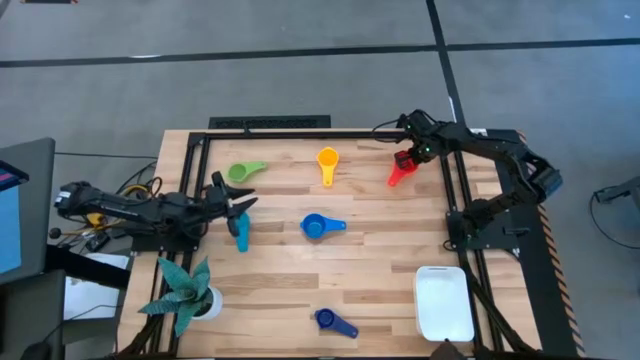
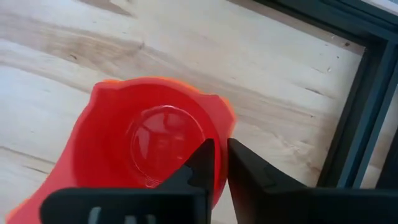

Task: Nest measuring cups in basket
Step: Stack the red measuring cup on the orange measuring cup, then stack the blue measuring cup on the red measuring cup

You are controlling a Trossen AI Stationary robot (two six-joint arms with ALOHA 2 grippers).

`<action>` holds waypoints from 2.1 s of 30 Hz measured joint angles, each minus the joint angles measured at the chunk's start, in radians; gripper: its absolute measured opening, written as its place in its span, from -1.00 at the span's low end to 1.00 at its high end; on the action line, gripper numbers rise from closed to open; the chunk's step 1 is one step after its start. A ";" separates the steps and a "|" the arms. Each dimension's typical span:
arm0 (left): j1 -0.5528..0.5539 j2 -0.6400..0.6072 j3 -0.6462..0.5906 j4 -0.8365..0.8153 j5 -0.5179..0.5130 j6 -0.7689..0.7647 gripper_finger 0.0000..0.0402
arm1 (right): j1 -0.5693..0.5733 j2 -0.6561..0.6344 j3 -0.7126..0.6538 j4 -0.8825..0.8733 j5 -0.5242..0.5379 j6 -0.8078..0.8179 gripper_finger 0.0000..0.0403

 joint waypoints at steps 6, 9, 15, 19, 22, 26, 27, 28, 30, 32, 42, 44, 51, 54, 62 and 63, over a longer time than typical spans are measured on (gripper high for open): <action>0.000 -0.076 0.001 -0.089 0.000 0.017 -0.44 | 0.001 -0.040 0.000 0.009 0.001 0.005 -0.54; 0.000 -0.089 0.002 -0.155 -0.001 -0.002 -0.44 | 0.002 -0.098 0.000 0.012 0.002 0.019 -0.45; 0.000 -0.089 0.002 -0.252 0.000 -0.127 -0.44 | 0.060 -0.235 0.000 0.010 0.012 0.046 -0.32; 0.000 -0.089 0.002 -0.289 0.001 -0.176 -0.44 | 0.165 -0.315 0.000 0.005 0.030 0.092 -0.28; 0.000 -0.089 0.002 -0.333 0.002 -0.184 -0.44 | 0.277 -0.359 0.000 0.007 0.087 0.137 -0.28; 0.000 -0.088 0.002 -0.402 0.002 -0.209 -0.44 | 0.430 -0.390 0.000 0.016 0.185 0.187 -0.30; 0.000 -0.088 0.002 -0.412 0.003 -0.233 -0.44 | 0.463 -0.392 0.000 0.018 0.210 0.198 -0.30; 0.000 -0.090 0.002 -0.412 0.004 -0.251 -0.44 | 0.491 -0.394 0.000 0.021 0.232 0.208 -0.31; -0.003 -0.115 0.002 -0.407 0.032 -0.249 -0.44 | 0.537 -0.394 0.000 0.020 0.267 0.231 -0.31; -0.009 -0.161 0.002 -0.407 0.070 -0.192 -0.44 | 0.574 -0.394 0.000 0.022 0.282 0.243 -0.31; -0.012 -0.314 -0.010 -0.523 0.069 -0.096 -0.44 | 0.696 -0.395 0.000 0.064 0.326 0.282 -0.31; -0.012 -0.310 -0.008 -0.530 0.068 -0.103 -0.44 | 0.716 -0.392 0.000 0.076 0.337 0.289 -0.33; -0.012 -0.306 -0.007 -0.539 0.068 -0.108 -0.44 | 0.774 -0.387 0.001 0.083 0.367 0.326 -0.32; -0.012 -0.306 -0.006 -0.540 0.068 -0.107 -0.44 | 0.794 -0.386 0.001 0.114 0.383 0.327 -0.33; -0.012 -0.306 -0.006 -0.541 0.068 -0.108 -0.44 | 0.813 -0.386 0.001 0.186 0.400 0.307 -0.33; -0.012 -0.306 -0.006 -0.542 0.068 -0.107 -0.44 | 0.813 -0.386 0.001 0.183 0.400 0.308 -0.33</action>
